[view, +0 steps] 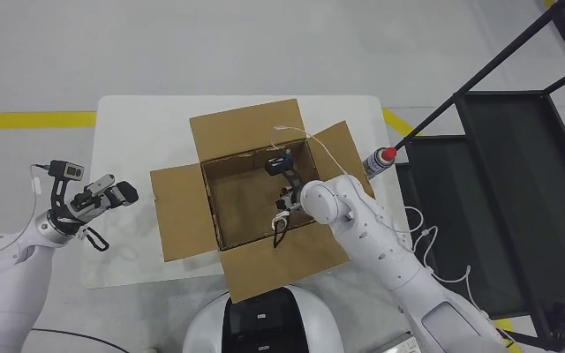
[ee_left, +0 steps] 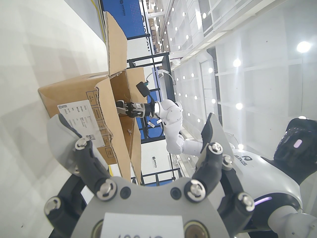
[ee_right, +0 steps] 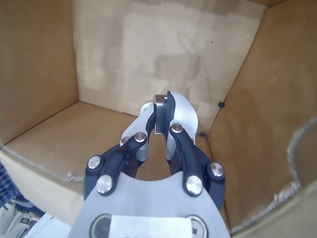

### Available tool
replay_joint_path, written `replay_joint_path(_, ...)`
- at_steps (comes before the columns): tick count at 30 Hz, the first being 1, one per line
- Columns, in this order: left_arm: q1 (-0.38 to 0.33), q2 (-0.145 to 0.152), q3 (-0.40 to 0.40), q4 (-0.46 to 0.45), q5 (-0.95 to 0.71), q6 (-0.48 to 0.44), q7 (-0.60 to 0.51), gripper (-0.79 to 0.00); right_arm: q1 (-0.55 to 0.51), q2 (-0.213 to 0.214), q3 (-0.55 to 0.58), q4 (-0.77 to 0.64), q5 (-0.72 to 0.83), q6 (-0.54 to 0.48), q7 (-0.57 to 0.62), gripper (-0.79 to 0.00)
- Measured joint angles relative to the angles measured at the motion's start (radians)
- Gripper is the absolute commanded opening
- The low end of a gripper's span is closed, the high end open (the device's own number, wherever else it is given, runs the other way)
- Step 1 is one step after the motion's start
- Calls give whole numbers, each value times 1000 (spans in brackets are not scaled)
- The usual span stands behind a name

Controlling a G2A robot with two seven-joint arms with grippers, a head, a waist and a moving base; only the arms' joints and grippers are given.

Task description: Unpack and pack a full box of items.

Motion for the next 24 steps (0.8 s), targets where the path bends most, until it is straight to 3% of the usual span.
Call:
replay_joint_path(5, 0, 0, 0, 0, 0, 0, 0, 0, -63, 12, 56, -122, 20, -17, -37, -785)
replay_joint_path(18, 0, 0, 0, 0, 0, 0, 0, 0, -242, 29, 202, -305, 297, -161, -285, -785)
replay_joint_path(24, 0, 0, 0, 0, 0, 0, 0, 0, -312, 32, 253, -288, 413, -195, -399, -785)
